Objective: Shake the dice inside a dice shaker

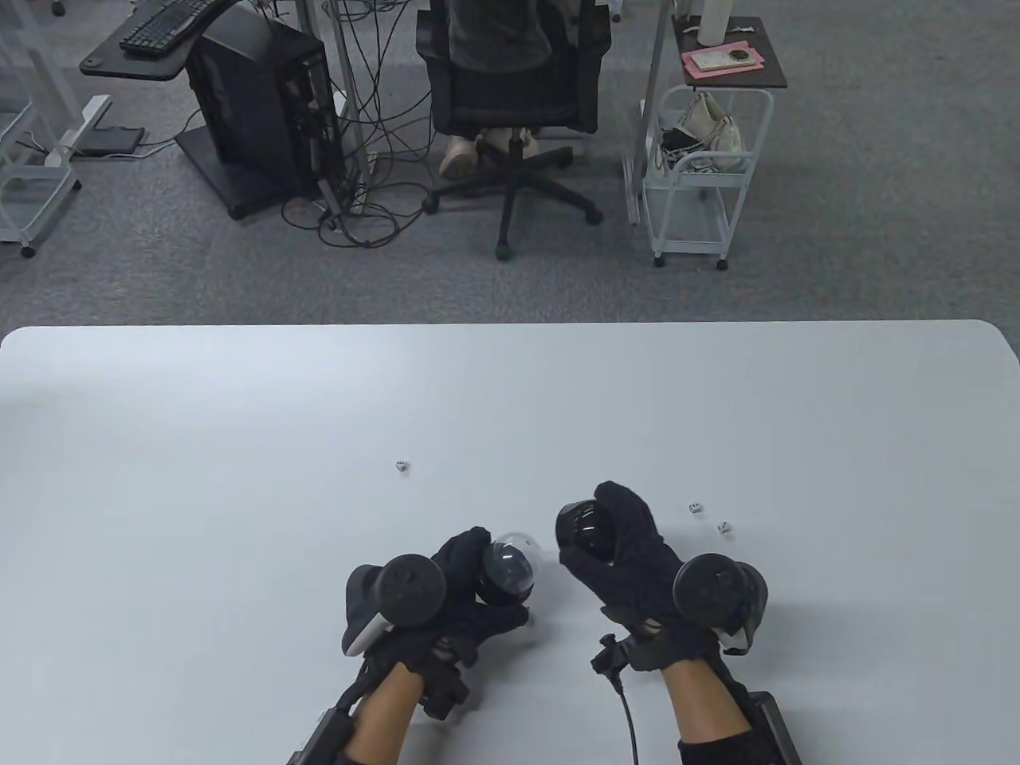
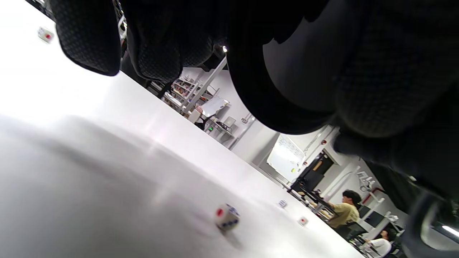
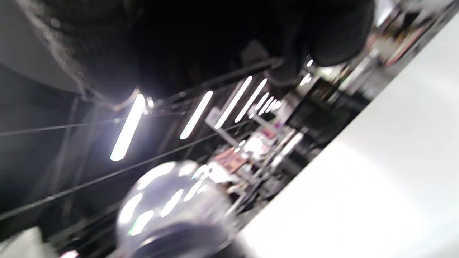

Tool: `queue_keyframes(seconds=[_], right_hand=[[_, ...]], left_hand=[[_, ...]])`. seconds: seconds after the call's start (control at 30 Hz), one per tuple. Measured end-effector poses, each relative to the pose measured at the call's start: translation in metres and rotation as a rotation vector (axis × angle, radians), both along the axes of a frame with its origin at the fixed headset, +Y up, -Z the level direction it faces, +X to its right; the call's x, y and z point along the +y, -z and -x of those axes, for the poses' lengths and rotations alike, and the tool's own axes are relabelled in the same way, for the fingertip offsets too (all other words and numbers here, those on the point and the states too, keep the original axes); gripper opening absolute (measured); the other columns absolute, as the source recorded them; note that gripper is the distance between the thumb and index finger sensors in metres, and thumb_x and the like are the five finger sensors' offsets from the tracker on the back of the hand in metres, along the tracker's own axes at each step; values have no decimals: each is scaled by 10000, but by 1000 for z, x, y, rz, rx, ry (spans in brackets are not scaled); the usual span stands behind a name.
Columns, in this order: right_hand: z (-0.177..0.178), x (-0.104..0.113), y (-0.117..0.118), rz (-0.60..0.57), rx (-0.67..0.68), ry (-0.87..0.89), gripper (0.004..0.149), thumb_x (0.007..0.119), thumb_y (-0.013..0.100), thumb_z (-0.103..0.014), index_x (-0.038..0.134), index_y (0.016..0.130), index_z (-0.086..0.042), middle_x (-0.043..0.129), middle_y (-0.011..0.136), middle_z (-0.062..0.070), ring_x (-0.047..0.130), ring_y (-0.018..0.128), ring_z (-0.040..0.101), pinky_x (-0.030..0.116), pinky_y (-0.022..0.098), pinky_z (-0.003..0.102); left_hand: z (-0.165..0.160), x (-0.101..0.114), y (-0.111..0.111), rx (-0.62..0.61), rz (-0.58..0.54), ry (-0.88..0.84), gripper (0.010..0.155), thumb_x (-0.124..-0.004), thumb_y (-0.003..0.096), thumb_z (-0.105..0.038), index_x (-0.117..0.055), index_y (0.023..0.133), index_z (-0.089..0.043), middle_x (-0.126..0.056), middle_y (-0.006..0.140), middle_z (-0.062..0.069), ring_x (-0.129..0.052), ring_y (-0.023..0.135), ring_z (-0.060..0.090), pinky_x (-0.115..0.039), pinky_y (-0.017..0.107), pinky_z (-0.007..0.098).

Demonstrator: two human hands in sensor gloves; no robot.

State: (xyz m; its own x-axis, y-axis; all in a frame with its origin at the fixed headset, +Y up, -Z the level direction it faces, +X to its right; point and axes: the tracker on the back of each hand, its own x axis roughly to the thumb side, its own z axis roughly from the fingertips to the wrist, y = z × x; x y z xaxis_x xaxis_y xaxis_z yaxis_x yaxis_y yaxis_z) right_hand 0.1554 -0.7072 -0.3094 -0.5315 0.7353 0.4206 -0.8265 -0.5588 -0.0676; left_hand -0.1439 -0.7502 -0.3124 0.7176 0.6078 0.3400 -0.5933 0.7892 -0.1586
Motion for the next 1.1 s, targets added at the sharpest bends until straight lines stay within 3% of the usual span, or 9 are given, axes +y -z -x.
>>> queue_keyframes(seconds=[0.13,0.33,0.5,0.63,0.9,0.97,1.1], right_hand=[[-31,-7,8,241,-177,-249,760,815,570,-510,400,1132,-214,465,1088,313,694,905,571,655,630,689],[-49,-28,19,536,-301,-410,741,807,597,-454,369,1145,-214,379,1112,329,579,947,608,585,662,707],[-62,-37,24,592,-395,-469,748,816,596,-423,362,1150,-208,345,1116,330,566,964,610,571,671,719],[-74,-47,29,705,-422,-468,737,801,611,-400,339,1150,-201,320,1116,337,514,991,618,543,685,728],[-79,-47,27,730,-515,-491,733,750,647,-328,252,1168,-191,155,1122,343,247,1011,644,381,711,745],[-72,-41,26,622,-515,-517,736,756,640,-333,261,1165,-188,153,1120,342,236,1009,639,366,707,744],[-42,-27,21,283,-325,-470,667,753,616,-385,399,1150,-199,300,1135,306,376,1022,602,424,701,735]], left_hand=[[11,0,2,38,-4,7,1042,-936,388,-699,-396,1088,-146,-568,1095,200,-725,961,431,-706,636,629],[23,-1,4,71,9,2,1041,-937,390,-692,-393,1088,-144,-563,1095,206,-718,963,437,-697,638,634],[24,-2,3,78,15,19,1040,-938,389,-691,-393,1088,-147,-561,1095,207,-717,962,438,-695,636,638],[23,-1,3,74,15,32,1039,-940,388,-689,-395,1089,-150,-563,1095,208,-718,961,440,-693,637,639],[21,-2,3,67,25,56,1037,-941,390,-683,-393,1091,-150,-560,1097,211,-716,961,442,-689,638,640],[21,-2,3,68,22,61,1037,-942,389,-682,-395,1091,-149,-561,1096,212,-717,961,443,-689,637,641],[19,-1,2,61,14,77,1037,-943,388,-681,-396,1091,-150,-563,1096,210,-718,962,441,-689,638,641]])
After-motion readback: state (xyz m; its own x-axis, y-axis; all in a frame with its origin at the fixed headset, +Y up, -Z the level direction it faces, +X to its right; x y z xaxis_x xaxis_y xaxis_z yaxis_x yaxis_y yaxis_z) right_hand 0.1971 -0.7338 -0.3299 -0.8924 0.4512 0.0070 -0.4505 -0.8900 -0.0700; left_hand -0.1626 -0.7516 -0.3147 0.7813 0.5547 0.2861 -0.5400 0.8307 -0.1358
